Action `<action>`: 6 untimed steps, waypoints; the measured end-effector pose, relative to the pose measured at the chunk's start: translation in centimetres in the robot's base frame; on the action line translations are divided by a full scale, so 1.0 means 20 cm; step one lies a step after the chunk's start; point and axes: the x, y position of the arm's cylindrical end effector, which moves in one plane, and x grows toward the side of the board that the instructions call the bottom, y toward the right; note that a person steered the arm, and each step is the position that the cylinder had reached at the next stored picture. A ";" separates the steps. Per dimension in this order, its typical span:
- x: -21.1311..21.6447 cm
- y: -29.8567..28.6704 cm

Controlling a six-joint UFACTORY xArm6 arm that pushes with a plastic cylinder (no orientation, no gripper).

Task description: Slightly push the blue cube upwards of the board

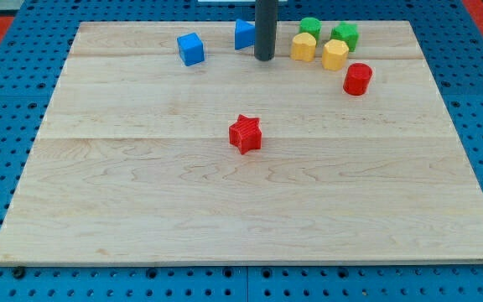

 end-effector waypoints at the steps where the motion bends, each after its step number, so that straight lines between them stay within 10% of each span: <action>1: 0.33 0.30; 3: 0.38 1.13; 4: 0.07 1.05; 6: 0.23 0.05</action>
